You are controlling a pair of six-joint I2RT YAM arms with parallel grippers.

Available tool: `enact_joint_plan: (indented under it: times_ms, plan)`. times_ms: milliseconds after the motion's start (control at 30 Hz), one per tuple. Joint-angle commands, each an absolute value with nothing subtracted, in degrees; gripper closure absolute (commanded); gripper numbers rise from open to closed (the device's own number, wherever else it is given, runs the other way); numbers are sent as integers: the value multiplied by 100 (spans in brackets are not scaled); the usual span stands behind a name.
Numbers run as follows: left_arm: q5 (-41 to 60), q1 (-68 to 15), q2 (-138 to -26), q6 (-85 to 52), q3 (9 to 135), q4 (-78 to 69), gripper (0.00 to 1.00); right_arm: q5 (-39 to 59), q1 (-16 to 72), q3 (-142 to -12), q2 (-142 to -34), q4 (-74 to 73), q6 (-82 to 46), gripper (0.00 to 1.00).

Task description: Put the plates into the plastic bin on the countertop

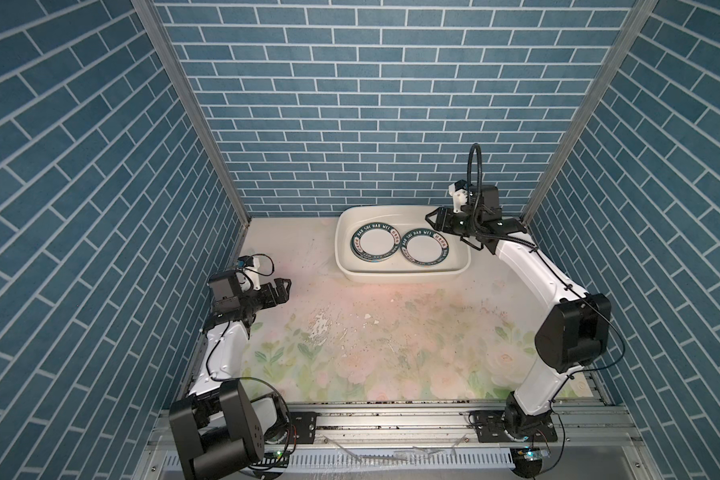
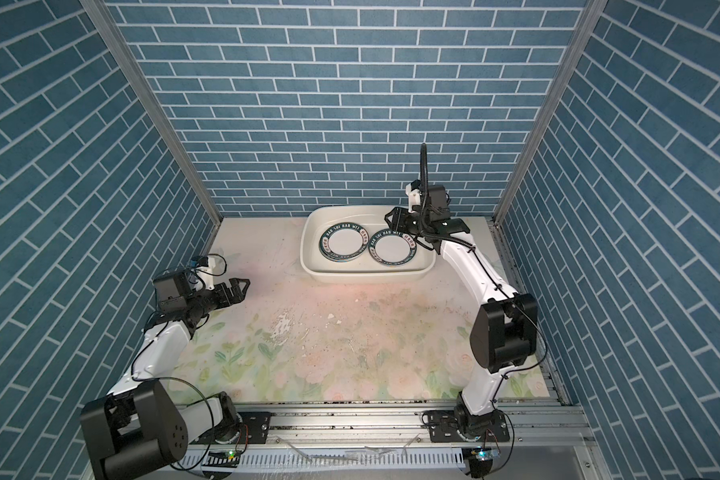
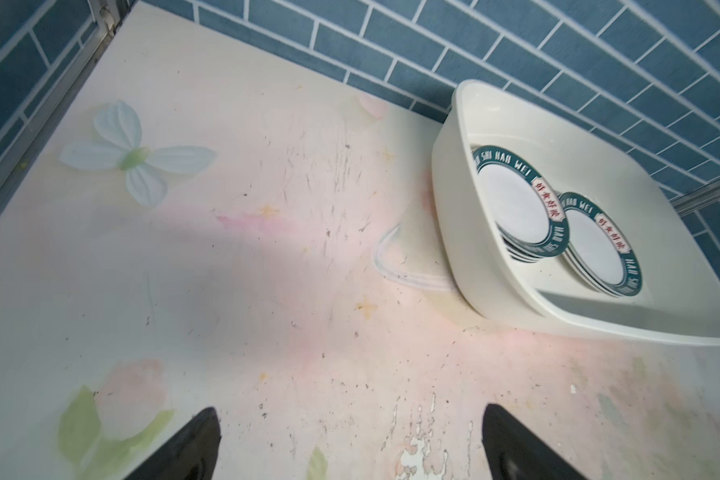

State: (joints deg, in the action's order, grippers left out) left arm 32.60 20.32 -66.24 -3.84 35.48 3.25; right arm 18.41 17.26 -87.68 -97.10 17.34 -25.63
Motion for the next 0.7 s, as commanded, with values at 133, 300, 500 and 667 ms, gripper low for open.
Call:
enact_joint_plan:
  times_ms: [133,300,500,667]
  plan:
    - [2711,2011,-6882,-113,2562,-2039,0,963,964,-5981,-8105,7,-2381,1]
    - [2511,1928,-7205,-315,2129,-3405,0,389,375,-4942,-7218,-146,-2084,1]
    - [2007,1590,-7805,-571,1978,-4519,1,-302,-325,-3584,-6612,-1120,-1617,1]
    - [1510,950,-7987,-288,1500,-5686,0,-667,-554,-2376,-6621,-3001,-1174,1]
